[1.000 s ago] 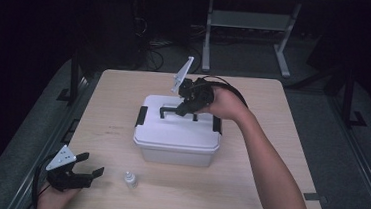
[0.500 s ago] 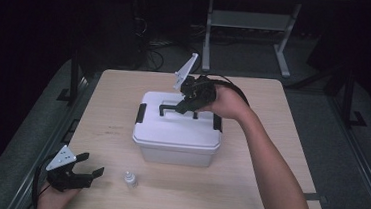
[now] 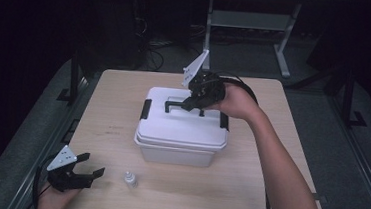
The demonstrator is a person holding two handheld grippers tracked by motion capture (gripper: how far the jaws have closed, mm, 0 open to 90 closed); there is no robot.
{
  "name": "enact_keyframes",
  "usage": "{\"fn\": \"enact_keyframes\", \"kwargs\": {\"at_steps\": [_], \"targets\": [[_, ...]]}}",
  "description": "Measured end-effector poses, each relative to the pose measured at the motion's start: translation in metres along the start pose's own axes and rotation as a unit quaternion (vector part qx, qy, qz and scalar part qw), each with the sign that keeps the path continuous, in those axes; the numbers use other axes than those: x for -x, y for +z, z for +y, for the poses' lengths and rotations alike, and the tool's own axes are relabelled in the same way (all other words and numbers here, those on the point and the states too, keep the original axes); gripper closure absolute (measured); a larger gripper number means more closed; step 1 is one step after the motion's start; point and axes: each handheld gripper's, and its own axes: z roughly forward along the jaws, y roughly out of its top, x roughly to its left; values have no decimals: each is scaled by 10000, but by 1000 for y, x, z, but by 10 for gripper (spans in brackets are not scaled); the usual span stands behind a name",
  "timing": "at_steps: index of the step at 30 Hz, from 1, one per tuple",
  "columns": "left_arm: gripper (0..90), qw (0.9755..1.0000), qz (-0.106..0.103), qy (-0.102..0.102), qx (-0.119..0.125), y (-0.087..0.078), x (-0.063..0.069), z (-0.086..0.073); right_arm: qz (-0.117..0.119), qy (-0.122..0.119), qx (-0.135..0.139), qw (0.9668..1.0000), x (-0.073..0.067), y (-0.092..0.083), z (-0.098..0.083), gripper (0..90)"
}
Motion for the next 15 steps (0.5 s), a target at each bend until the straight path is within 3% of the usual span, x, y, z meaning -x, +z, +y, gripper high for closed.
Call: {"fn": "enact_keyframes", "kwargs": {"at_steps": [15], "targets": [[177,10000,11,24,-28,1,1,0,-232,90,6,9997,-7,-30,-17,837]]}}
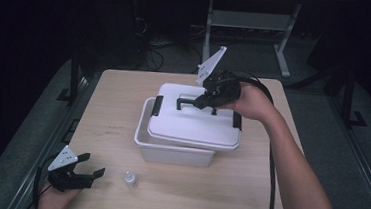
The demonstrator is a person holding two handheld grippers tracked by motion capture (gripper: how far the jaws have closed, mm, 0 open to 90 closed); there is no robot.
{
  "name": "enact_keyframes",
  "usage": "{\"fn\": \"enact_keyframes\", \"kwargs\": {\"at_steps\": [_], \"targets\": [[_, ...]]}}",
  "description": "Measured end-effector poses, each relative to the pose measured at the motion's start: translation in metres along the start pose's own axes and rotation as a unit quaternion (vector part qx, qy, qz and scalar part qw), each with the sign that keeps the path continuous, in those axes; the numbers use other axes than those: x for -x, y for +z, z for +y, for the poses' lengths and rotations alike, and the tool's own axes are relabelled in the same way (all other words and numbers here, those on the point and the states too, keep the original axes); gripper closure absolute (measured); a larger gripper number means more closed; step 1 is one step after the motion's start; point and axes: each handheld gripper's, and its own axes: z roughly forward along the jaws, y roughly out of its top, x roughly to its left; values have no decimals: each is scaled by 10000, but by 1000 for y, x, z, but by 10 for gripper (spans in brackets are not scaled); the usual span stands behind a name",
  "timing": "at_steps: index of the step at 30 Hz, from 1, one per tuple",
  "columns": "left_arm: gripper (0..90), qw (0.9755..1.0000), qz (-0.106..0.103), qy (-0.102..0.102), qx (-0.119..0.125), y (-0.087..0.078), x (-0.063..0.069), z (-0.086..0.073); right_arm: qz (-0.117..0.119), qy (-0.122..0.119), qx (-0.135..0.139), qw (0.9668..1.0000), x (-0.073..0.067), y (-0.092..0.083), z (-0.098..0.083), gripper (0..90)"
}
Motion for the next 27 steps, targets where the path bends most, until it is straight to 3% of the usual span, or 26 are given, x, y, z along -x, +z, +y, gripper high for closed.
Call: {"fn": "enact_keyframes", "kwargs": {"at_steps": [27], "targets": [[177,10000,19,-12,-19,1,0,-1,-234,174,29,9996,-8,-30,-21,837]]}}
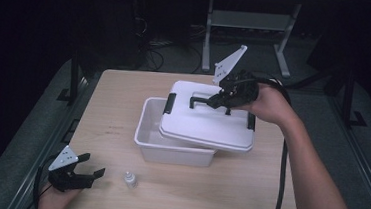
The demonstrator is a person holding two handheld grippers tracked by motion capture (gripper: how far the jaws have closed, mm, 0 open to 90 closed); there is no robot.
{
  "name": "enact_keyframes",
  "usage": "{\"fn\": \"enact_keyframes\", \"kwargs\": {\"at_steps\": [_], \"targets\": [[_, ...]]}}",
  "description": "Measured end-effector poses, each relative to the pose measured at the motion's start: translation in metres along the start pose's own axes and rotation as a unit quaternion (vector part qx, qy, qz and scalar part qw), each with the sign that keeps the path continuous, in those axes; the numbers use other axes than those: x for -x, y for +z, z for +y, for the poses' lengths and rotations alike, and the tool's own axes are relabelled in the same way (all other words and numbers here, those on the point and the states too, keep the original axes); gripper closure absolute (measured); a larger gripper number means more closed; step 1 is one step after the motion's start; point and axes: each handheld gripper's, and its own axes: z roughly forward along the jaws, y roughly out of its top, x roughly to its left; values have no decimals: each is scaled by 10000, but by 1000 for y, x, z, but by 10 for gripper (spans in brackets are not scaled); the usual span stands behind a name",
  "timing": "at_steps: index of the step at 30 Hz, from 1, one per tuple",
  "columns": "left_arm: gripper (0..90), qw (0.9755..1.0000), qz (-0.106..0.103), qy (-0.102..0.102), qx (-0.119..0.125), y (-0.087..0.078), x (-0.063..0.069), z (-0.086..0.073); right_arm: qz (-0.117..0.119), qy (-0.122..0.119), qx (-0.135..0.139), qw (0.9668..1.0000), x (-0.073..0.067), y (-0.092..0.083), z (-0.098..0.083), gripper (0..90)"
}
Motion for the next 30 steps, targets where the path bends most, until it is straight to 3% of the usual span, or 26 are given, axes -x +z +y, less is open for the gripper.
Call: {"fn": "enact_keyframes", "kwargs": {"at_steps": [30], "targets": [[177,10000,-5,32,-38,1,2,1,-202,173,-22,9996,-6,-27,-22,837]]}}
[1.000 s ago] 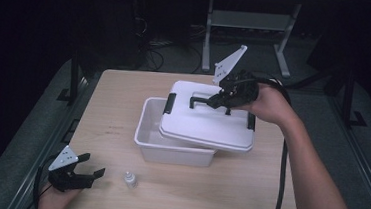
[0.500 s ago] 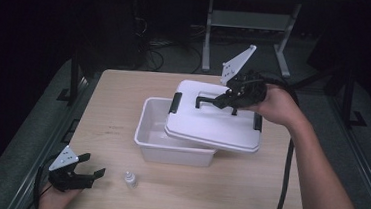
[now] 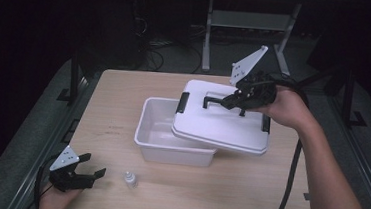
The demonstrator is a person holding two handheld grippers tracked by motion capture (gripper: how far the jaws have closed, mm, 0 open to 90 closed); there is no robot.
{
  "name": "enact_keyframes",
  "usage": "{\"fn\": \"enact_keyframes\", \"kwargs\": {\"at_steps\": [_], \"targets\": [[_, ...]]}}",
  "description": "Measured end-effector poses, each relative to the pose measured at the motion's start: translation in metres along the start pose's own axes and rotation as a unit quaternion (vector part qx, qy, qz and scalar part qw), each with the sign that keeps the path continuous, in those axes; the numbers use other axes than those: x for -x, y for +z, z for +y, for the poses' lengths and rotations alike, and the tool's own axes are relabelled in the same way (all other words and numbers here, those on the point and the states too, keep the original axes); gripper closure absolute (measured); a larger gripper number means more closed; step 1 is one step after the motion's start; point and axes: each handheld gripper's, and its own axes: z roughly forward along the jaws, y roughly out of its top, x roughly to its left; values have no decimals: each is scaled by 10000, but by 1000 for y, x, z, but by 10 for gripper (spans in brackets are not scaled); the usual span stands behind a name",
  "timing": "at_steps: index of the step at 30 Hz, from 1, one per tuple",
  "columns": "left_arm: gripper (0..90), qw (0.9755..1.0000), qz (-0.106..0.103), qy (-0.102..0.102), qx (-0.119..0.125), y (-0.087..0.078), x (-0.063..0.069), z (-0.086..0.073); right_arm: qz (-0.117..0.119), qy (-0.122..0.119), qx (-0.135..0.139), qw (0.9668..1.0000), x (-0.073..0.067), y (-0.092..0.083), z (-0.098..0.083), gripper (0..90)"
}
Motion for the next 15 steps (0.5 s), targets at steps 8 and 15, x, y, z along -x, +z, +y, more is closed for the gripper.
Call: {"fn": "enact_keyframes", "kwargs": {"at_steps": [8,15], "targets": [[177,10000,-5,-7,1,0,0,0,-47,78,17,10000,-1,-6,-8,837],[177,10000,-5,-12,3,1,0,0,-25,140,15,9999,-1,-7,-18,837]]}}
